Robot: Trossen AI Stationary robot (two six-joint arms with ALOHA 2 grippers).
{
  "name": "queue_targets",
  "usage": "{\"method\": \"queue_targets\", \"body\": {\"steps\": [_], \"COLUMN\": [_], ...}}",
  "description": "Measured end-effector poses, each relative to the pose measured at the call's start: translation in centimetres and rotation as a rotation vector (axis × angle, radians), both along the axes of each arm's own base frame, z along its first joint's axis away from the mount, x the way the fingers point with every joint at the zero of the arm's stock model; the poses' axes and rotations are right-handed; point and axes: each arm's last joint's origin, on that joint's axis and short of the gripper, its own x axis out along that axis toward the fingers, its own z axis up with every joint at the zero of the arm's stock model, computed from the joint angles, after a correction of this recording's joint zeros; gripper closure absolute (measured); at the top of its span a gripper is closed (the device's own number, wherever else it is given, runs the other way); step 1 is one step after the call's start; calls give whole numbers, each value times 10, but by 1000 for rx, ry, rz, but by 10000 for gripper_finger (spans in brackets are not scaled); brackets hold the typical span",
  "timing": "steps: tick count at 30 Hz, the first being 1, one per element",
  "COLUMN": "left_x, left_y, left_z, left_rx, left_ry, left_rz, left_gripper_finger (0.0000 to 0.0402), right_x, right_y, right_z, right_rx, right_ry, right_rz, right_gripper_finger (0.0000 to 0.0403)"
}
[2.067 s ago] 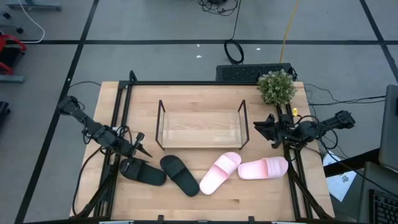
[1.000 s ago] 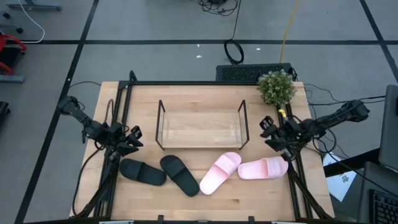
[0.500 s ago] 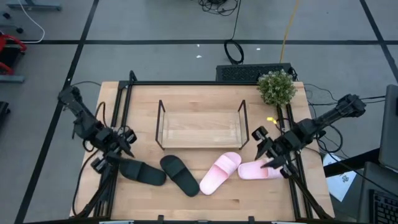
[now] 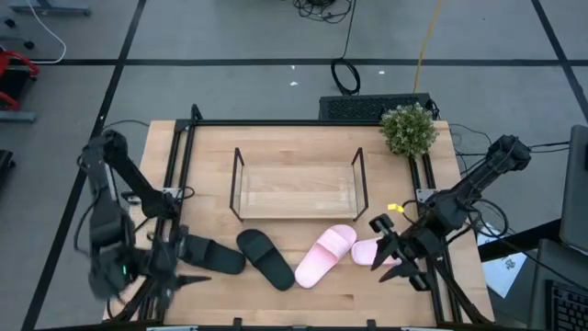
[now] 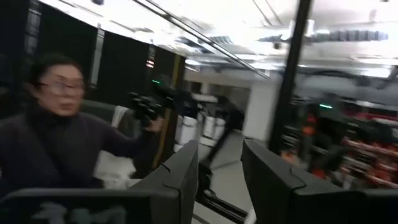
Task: Pick and place slides into the shelf
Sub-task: Put the left black slipper on the shelf
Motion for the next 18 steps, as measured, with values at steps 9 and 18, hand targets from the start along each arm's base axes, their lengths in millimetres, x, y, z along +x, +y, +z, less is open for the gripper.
{"method": "queue_targets", "body": {"steps": [9, 18], "left_x": [27, 42], "left_y": [-36, -31], "left_z": [-7, -57], "left_rx": [17, -133], "left_ry": [205, 666], "left_rz": [143, 425], "left_gripper_finger": [289, 289], "right_x": [7, 15], "right_y": [10, 17], "right_z": [-13, -26], "right_rx": [-32, -91], "right_ry": [55, 116], "right_rz": [-14, -17], "right_gripper_finger": [287, 287]}}
